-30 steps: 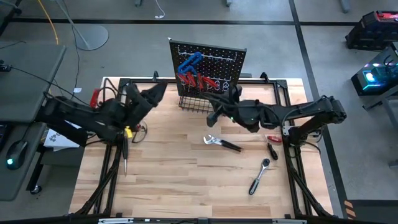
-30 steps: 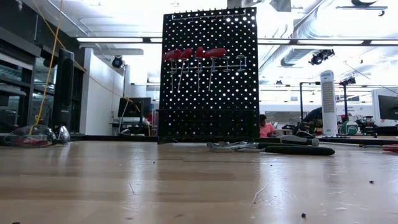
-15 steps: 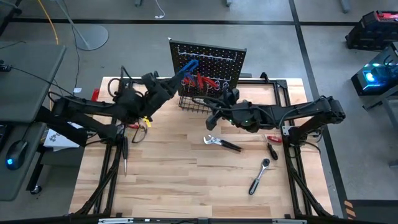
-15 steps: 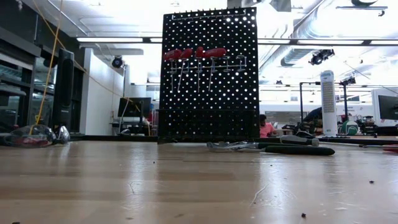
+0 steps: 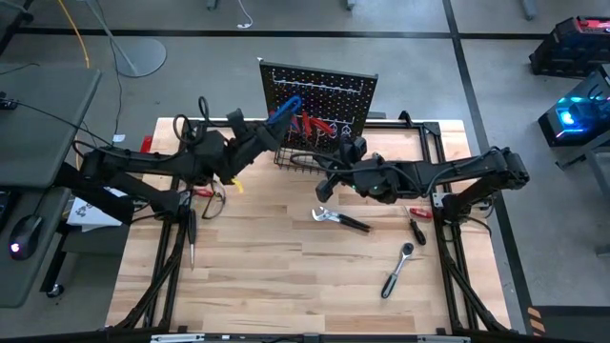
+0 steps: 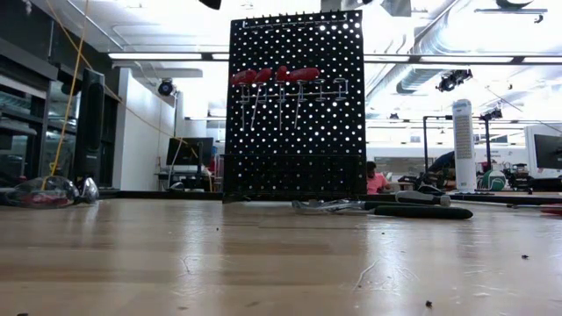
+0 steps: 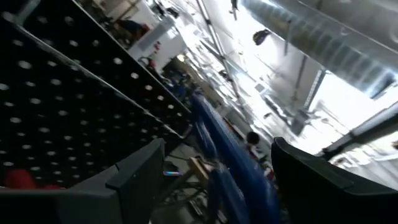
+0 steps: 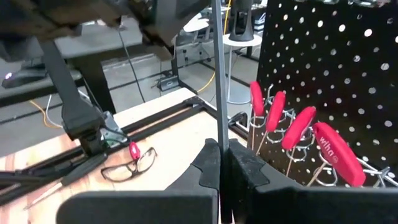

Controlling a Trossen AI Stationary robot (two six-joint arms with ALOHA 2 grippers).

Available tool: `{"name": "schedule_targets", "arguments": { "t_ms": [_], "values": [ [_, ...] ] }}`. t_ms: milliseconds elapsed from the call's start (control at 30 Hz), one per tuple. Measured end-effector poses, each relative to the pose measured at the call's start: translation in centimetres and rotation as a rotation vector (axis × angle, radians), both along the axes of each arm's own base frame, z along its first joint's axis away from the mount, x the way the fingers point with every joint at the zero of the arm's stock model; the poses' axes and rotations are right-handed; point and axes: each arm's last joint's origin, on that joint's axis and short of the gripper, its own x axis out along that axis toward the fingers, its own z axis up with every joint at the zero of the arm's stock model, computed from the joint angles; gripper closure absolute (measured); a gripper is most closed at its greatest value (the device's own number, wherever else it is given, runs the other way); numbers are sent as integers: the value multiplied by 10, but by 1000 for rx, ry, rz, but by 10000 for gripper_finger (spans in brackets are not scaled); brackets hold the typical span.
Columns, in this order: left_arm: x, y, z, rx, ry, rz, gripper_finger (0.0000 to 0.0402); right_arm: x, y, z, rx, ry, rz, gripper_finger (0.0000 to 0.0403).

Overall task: Hang tools onto peg board
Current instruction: Hang the blue pick tool on the pegboard

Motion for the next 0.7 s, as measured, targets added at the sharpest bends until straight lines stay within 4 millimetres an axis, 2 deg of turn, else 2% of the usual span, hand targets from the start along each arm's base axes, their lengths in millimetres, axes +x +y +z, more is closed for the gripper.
{"name": "schedule_targets", "arguments": {
  "t_ms": [100,233,333,467,500,700],
  "values": [
    [-1,2,0,-8,3,39,147,0,0,-1,2,8,-1,403],
    [-1,6,-2,11,37,54,196,0,0,-1,7,8,0,403],
    [0,7,-5,13,78,57,254,0,0,-1,8,7,3,403],
    [1,9,-5,37,96,28,368,0,1,0,15,-2,18,401],
    [1,10,-5,42,97,22,382,0,1,0,17,-3,24,397],
    [-6,20,-3,88,161,-1,393,0,4,0,48,-18,59,342]
  ]
}}
